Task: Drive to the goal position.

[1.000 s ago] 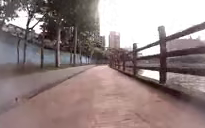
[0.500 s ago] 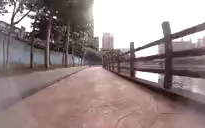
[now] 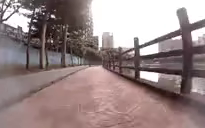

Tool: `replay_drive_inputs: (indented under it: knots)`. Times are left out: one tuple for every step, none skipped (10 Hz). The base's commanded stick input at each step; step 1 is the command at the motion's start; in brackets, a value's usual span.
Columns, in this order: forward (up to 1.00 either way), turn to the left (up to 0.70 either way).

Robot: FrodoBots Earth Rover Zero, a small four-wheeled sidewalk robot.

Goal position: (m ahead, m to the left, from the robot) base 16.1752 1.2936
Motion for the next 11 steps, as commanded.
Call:
replay_drive_inputs:
  knots:
    - [1.00, 0.00]
    - [1.00, 0.00]
    - [1.00, 0.00]
    - [1.00, 0.00]
    - [1.00, 0.00]
    - [1.00, 0.00]
    - [1.00, 0.00]
    - [1.00, 0.00]
    - [1.00, 0.00]
    - [1.00, 0.00]
    - [1.00, 0.02]
